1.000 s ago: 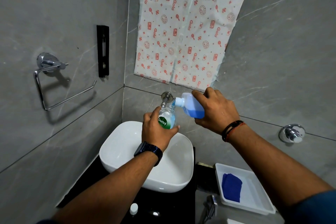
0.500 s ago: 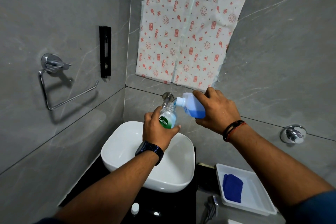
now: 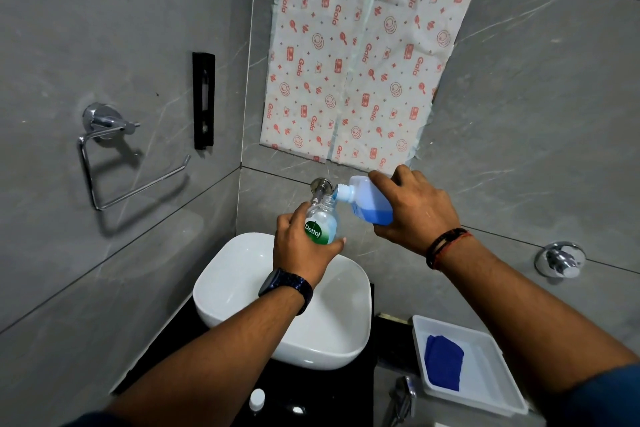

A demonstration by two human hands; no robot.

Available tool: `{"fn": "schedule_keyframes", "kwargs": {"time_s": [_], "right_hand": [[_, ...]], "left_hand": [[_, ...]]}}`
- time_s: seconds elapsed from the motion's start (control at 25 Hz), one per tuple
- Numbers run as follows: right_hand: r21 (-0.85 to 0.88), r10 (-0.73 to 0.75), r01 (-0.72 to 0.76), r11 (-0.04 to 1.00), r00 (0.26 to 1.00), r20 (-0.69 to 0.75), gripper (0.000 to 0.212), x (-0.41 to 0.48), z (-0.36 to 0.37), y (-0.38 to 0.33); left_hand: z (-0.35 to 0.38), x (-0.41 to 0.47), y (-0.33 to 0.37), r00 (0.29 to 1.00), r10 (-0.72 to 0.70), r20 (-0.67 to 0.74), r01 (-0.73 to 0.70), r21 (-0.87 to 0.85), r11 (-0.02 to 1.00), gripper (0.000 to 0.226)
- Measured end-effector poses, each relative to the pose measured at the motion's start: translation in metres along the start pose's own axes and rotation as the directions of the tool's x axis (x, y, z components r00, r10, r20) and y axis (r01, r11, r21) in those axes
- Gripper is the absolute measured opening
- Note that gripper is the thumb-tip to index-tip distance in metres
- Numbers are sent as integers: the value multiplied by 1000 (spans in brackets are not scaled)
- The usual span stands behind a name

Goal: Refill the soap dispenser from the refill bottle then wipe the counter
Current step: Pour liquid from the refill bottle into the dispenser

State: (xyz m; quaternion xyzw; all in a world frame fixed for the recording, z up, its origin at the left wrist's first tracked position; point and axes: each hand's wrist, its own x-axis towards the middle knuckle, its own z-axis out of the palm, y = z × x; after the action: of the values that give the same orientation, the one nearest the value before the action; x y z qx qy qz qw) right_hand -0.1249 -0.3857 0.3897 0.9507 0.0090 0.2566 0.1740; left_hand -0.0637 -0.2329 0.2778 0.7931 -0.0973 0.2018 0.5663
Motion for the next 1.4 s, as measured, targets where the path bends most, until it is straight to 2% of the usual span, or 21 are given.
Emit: {"fn": "schedule_keyframes", "kwargs": {"time_s": [0.64,1.4], "right_hand": [[7,-22,22,1000,999,-36,86,4,6,3],[-10,-26,26,1000,1000,0,84,4,2,1]], "left_hand": [[-1,1,2,1000,12,-25,-11,7,1000,87],[0,2,-1,999,20,-29,-20,14,1000,86]]}}
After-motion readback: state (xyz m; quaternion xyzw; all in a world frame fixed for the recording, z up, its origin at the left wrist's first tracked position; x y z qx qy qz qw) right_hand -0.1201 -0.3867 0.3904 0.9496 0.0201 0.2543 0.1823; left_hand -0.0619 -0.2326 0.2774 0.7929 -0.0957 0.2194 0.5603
